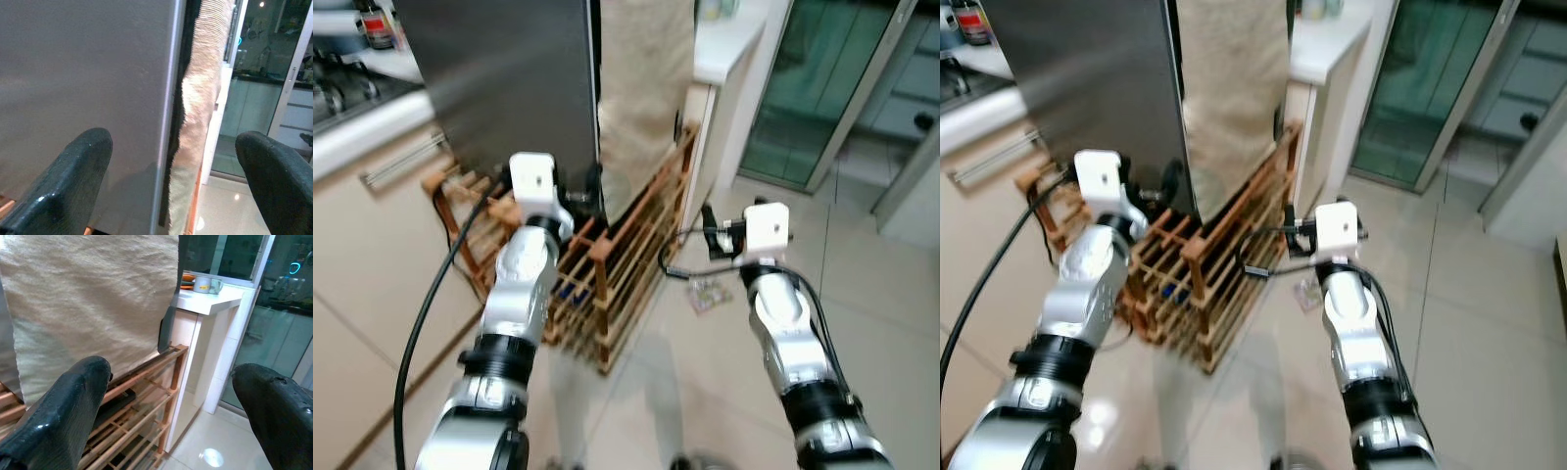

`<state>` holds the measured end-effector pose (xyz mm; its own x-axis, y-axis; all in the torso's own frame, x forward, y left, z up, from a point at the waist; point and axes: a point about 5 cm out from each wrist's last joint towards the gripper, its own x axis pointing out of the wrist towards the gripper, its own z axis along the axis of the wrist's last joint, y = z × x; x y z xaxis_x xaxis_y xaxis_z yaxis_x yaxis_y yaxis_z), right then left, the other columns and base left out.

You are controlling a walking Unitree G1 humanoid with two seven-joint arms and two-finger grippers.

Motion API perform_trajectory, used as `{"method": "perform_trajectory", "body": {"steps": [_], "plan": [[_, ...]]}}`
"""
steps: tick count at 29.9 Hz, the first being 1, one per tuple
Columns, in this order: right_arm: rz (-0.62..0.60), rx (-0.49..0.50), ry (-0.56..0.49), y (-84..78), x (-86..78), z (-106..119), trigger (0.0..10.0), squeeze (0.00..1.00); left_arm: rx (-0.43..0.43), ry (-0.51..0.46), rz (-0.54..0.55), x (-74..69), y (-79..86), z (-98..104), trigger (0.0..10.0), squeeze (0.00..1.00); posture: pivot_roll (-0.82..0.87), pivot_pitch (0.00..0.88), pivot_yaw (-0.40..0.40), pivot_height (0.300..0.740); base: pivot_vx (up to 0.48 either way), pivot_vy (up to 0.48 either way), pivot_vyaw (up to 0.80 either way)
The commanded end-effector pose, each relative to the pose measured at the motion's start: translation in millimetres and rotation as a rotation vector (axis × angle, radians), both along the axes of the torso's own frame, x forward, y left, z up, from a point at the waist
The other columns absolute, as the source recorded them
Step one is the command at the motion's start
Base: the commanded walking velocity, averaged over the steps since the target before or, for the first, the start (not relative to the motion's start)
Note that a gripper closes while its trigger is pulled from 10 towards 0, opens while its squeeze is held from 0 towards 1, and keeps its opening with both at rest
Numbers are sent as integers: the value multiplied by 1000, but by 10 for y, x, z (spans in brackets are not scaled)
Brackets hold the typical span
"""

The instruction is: Restocking fridge

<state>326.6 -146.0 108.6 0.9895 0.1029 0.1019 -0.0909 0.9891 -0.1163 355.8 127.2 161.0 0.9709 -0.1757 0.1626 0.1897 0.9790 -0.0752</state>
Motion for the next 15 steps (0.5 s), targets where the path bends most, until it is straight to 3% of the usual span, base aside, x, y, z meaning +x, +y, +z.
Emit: {"method": "perform_trajectory", "body": {"steps": [1,10,15], "plan": [[-12,28,-18,-42,16,70,10000,659,23,-5,-16,31,-42,48,10000,0,-177,0,32,740,0,0,0],[-50,-25,7,-100,34,22,10000,616,27,-36,-16,36,-89,114,10000,0,-178,0,34,740,0,0,-106],[-53,-16,-6,-81,47,50,10000,616,16,-58,0,74,-83,182,10000,0,-195,0,48,740,480,0,0]]}}
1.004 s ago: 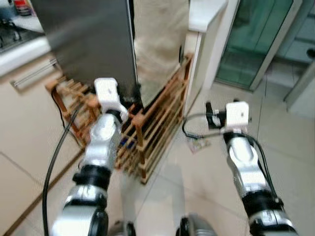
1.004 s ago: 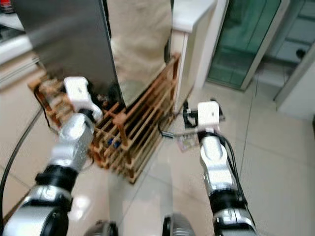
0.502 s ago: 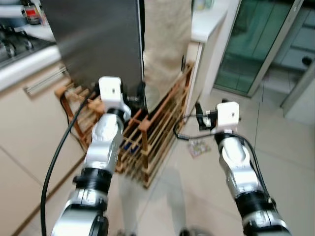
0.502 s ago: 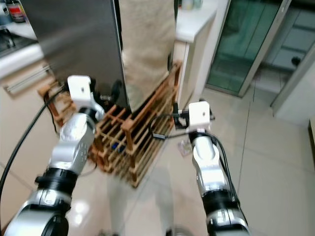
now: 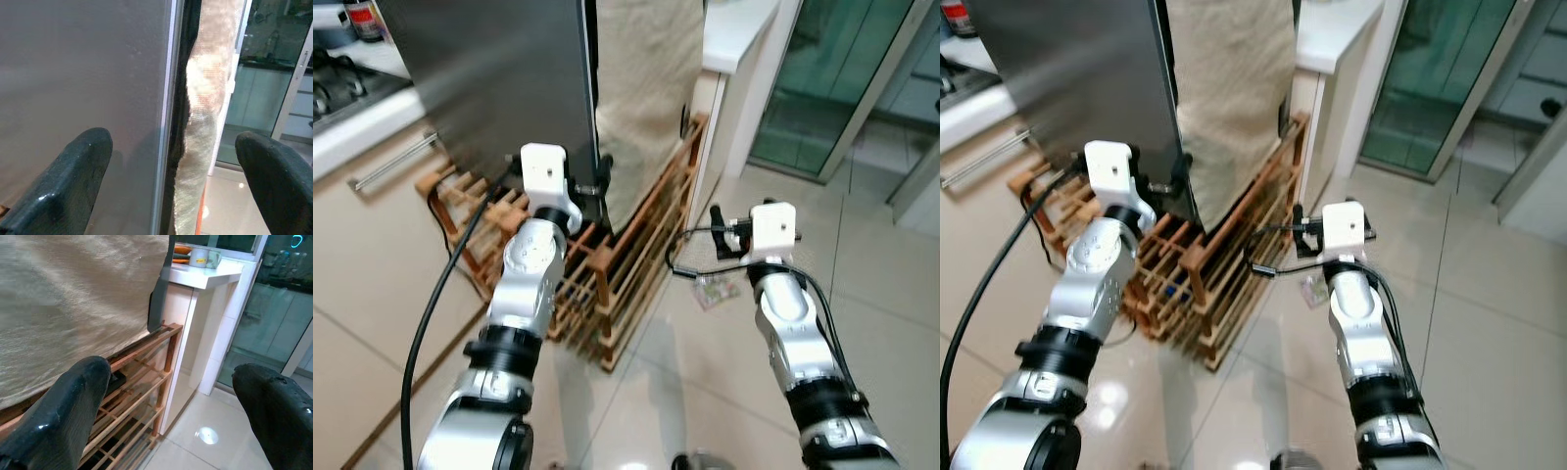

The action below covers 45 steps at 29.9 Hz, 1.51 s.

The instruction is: Restocking fridge

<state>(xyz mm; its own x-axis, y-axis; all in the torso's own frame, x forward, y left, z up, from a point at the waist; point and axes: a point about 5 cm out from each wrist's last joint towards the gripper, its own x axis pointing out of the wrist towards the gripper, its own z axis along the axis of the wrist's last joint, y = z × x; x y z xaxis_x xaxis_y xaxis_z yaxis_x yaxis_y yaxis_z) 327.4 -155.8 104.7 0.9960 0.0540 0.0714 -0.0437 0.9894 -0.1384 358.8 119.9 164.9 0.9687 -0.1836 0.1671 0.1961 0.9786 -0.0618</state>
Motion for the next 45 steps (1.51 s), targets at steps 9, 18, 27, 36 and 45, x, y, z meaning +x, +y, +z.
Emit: {"method": "perform_trajectory", "body": {"steps": [9,18,27,36,45], "plan": [[21,-7,-33,11,7,58,10000,620,-73,-131,44,74,40,357,10000,0,-205,0,47,740,464,0,0],[39,-8,-26,30,10,45,10000,620,-87,-151,83,61,86,390,10000,0,-193,0,37,740,61,72,0],[55,-1,-17,77,8,15,10000,620,-90,-168,64,37,77,444,10000,0,-181,0,38,740,0,0,0],[46,6,-7,46,-29,-19,10000,620,-107,-40,-45,115,-156,354,10000,0,-206,0,54,740,0,0,0],[149,42,41,36,-125,-73,10000,616,-174,6,-81,174,-240,383,10000,0,-235,0,63,740,0,0,0]]}}
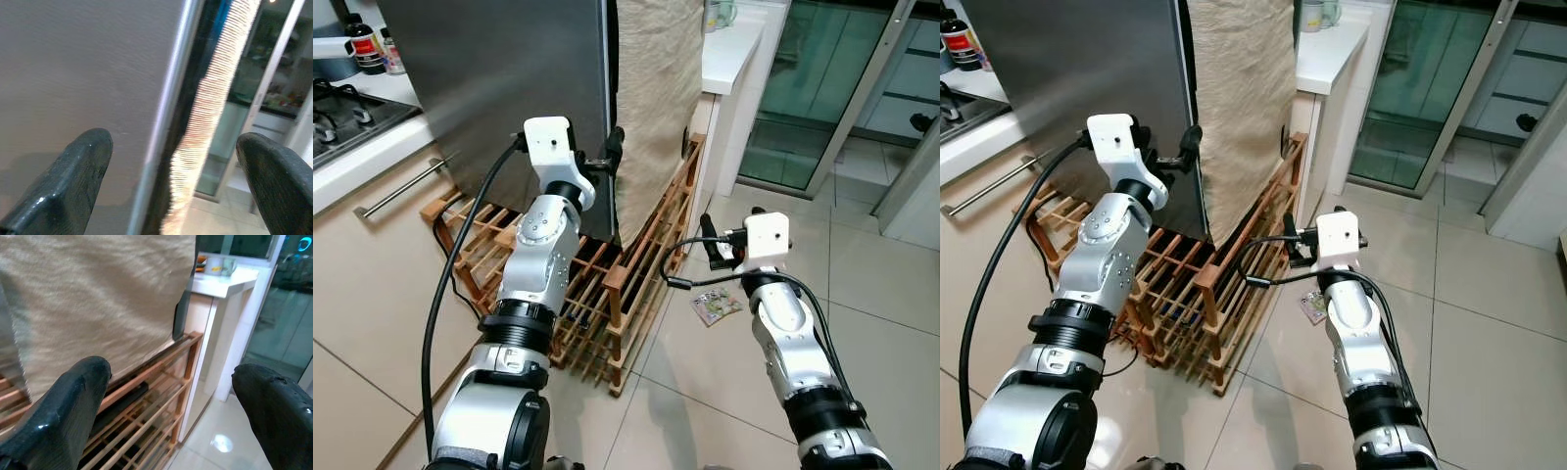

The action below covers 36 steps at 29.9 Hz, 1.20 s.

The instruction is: Restocking fridge

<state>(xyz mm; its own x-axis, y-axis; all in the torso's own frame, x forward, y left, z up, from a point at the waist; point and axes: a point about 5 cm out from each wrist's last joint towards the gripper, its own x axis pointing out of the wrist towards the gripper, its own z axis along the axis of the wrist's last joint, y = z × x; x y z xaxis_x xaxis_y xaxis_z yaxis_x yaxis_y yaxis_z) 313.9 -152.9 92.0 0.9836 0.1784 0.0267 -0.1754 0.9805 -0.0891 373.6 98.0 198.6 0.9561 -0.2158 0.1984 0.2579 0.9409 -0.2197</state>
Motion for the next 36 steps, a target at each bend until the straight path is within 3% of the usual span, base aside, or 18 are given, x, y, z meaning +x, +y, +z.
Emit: {"method": "perform_trajectory", "body": {"steps": [1,11,26,33,35,36], "plan": [[21,-1,-10,7,10,54,10000,616,-10,3,-17,26,-22,46,10000,0,-235,0,63,740,0,0,0],[35,0,8,74,-50,7,10000,608,-1,-34,-89,49,-144,143,10000,0,-270,0,76,740,0,0,0],[44,9,20,112,-86,-23,10000,612,40,-38,-79,146,-211,206,10000,0,-269,0,95,740,0,0,0],[38,15,30,128,-98,-37,10000,612,54,34,-163,226,-589,167,10000,0,-269,0,106,740,0,0,0],[38,15,30,128,-98,-37,10000,612,54,34,-163,226,-589,167,10000,0,-269,0,106,740,0,0,0],[39,13,32,126,-102,-43,10000,612,23,60,-227,221,-737,182,10000,0,-282,0,119,740,0,0,0]]}}
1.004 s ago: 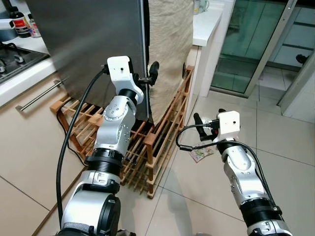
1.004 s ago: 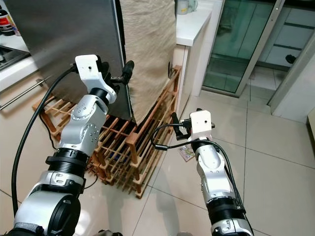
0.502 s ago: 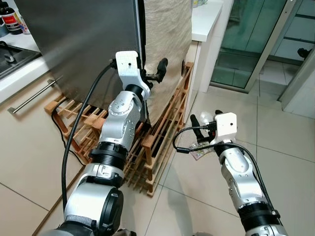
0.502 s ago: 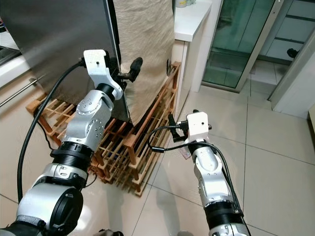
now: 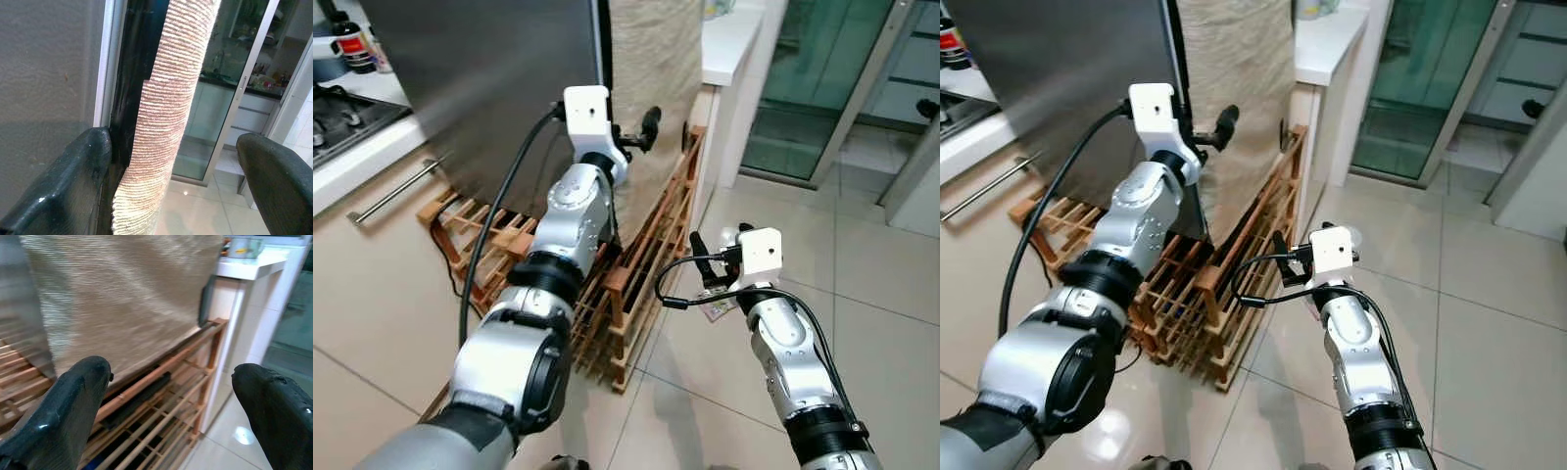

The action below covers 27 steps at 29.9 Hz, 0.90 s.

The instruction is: Restocking fridge

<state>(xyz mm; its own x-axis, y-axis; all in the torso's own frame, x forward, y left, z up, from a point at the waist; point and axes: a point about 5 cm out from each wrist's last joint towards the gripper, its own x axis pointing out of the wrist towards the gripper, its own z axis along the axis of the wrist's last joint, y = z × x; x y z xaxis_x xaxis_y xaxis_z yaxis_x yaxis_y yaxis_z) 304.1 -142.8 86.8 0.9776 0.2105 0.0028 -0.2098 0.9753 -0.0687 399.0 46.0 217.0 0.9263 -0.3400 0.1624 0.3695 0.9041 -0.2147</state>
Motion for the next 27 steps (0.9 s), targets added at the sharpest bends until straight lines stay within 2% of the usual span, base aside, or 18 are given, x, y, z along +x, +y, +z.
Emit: {"method": "perform_trajectory", "body": {"steps": [1,3,4,7,8,9,11,13,15,17,18,20,23,24,27], "plan": [[6,-2,4,24,-4,10,10000,612,7,27,-98,-32,-216,-2,10000,0,-282,0,119,740,0,0,0],[4,-3,5,16,-7,8,10000,612,-17,42,-146,-44,-318,8,10000,0,-282,0,119,740,0,0,0],[5,-1,7,20,-13,5,10000,612,-48,29,-225,-87,-452,50,10000,0,-293,0,126,740,0,0,0],[7,0,9,25,-17,2,10000,612,-70,18,-281,-122,-543,81,10000,0,-293,0,126,740,0,0,0],[31,6,19,55,-37,-13,10000,612,-107,-7,-421,-222,-740,128,10000,0,-298,0,125,740,0,0,0],[31,6,19,55,-37,-13,10000,612,-107,-7,-421,-222,-740,128,10000,0,-298,0,125,740,0,0,0],[85,6,53,119,-101,-91,10000,612,-202,-77,-749,-551,-1204,278,10000,0,-298,0,124,740,0,0,0],[100,7,77,139,-135,-150,10000,612,-276,-136,-959,-823,-1487,437,10000,0,-303,0,124,740,0,0,0],[97,12,83,148,-141,-163,10000,608,-332,-166,-1073,-1010,-1633,564,10000,0,-310,0,129,740,0,0,0],[96,13,84,154,-139,-162,10000,612,-340,-175,-1091,-1041,-1651,588,10000,0,-315,0,133,740,0,0,0],[96,13,84,154,-139,-162,10000,612,-340,-175,-1091,-1041,-1651,588,10000,0,-315,0,133,740,0,0,0],[84,15,77,140,-133,-150,10000,608,-348,-164,-1051,-937,-1542,566,10000,0,-310,0,137,740,0,0,0],[51,18,74,99,-123,-142,10000,604,-342,-173,-902,-642,-1108,522,10000,0,-304,0,134,740,0,0,0],[51,18,74,99,-123,-142,10000,604,-342,-173,-902,-642,-1108,522,10000,0,-304,0,134,740,0,0,0],[3,40,64,41,-88,-109,10000,596,-280,-204,-694,-376,-426,451,10000,0,-291,0,129,740,0,0,0]]}}
